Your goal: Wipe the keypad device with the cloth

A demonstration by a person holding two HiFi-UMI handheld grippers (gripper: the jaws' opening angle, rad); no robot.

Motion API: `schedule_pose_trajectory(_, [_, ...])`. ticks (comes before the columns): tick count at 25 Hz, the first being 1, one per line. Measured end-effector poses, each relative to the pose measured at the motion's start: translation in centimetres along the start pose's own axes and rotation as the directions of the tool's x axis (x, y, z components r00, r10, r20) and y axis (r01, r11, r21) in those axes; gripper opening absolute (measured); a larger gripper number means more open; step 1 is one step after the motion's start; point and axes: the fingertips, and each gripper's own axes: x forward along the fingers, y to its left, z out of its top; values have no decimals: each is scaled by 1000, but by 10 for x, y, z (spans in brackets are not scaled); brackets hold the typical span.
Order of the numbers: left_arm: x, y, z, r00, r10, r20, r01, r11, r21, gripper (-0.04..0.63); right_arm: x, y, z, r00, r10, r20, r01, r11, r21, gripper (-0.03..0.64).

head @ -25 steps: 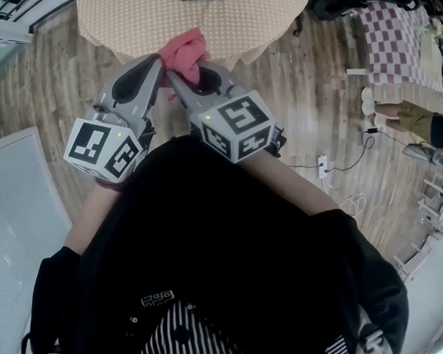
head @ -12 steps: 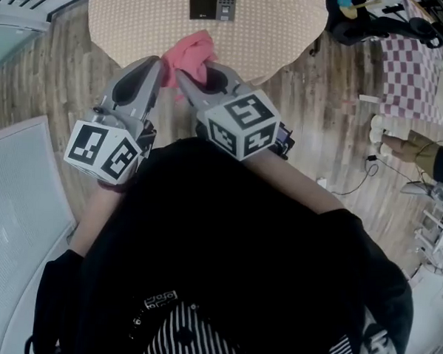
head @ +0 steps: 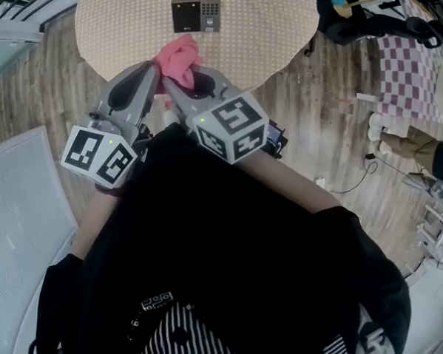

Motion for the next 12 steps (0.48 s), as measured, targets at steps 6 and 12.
schedule_pose_trajectory(6, [39,6,0,996,-87,-23,86,996,-15,-5,4,-34,10,996,-89,8,89,996,22,75])
schedule_pose_trajectory(12, [77,15,16,977,-210,-33,210,978,0,-5,12,-61,31,976,-210,50,209,977,35,75])
